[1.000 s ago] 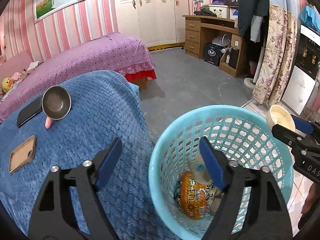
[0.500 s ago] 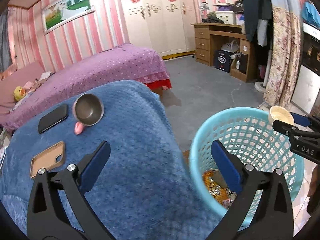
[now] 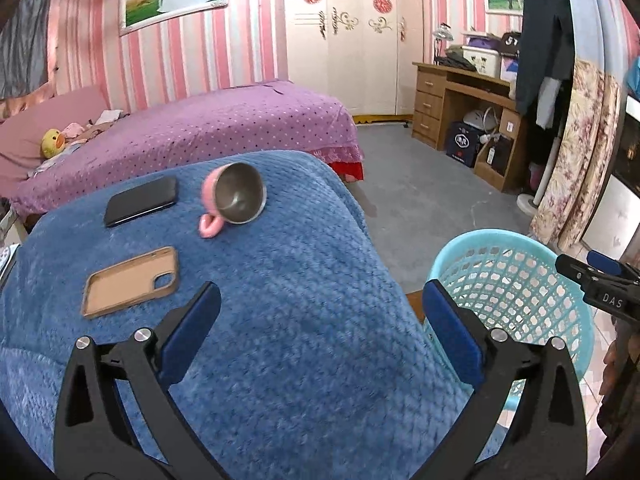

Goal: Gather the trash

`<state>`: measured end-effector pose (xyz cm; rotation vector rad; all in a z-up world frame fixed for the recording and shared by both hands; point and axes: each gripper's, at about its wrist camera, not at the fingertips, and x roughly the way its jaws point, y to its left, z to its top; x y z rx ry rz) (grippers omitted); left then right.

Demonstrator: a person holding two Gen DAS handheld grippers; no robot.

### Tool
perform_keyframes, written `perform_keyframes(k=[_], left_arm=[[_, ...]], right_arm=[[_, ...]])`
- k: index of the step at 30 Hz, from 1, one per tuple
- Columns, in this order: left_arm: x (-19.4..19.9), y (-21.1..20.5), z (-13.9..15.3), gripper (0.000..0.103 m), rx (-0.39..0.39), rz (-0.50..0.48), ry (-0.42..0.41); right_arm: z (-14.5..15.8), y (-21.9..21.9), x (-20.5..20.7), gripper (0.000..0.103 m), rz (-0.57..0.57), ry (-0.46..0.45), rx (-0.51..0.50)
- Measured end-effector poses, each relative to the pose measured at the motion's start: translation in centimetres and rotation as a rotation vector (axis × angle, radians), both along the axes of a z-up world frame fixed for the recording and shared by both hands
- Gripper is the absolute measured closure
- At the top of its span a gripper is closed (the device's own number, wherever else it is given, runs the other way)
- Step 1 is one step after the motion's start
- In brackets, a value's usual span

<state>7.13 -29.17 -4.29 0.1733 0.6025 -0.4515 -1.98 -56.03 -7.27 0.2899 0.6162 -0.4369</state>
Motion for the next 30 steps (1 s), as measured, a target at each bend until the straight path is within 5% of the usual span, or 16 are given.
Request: perform_keyframes(k=[11,30], left_arm=[[-3.6,5.1,2.6,0.005,-0.031,0.041,-0.064],[-7.8,10.4,1.4,0.005,-0.029,0.079,-0.079]], right_arm=[[2.7,5.9,-2.6,0.005,0.029,-0.034,-0.074],[5.2,17.7,-5.4,0.005,0.184,-0.131,-0.12]])
